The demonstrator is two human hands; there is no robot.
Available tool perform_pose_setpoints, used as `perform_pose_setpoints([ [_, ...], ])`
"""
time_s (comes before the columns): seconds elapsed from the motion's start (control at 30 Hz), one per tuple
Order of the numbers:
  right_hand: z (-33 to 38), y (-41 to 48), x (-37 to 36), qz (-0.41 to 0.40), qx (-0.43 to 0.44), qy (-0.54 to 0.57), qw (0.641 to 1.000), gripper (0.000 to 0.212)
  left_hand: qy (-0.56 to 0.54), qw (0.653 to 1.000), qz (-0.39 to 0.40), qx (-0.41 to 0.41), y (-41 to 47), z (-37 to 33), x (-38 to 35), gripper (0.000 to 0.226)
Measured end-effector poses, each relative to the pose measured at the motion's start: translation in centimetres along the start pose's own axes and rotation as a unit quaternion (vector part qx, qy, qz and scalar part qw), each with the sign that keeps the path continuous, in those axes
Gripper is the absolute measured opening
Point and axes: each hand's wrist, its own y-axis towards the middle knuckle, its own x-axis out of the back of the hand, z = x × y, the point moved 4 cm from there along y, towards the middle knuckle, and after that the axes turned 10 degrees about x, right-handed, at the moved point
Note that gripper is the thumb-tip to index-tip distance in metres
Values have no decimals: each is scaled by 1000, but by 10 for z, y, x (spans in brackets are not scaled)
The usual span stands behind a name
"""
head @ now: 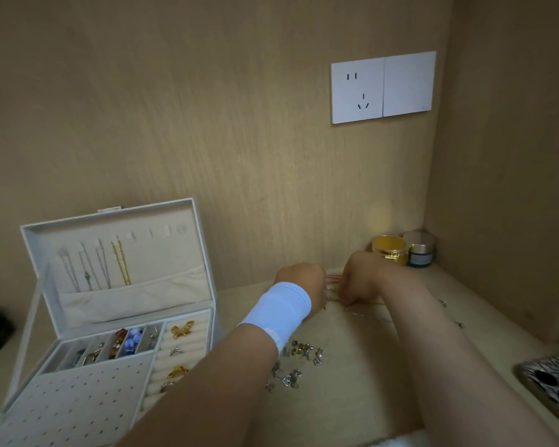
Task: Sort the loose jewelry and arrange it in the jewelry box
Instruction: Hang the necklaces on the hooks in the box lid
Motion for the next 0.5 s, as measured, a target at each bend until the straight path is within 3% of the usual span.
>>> perform_pose_setpoints([
  [0.07, 0, 0, -1, 11, 10, 21, 1000, 37, -21, 999, 20, 17, -2, 4, 1, 24],
  [0.2, 6, -5, 4, -10, 49, 71, 996, 16, -203, 976, 65, 46, 0, 17, 10, 25],
  [0.37, 30, -22, 16, 54, 103, 196, 974, 7, -400, 907, 118, 57, -11, 31, 36, 22],
  [0.5, 53, -36, 22, 122, 169, 306, 929, 12, -558, 817, 138, 41, -33, 50, 62, 21],
])
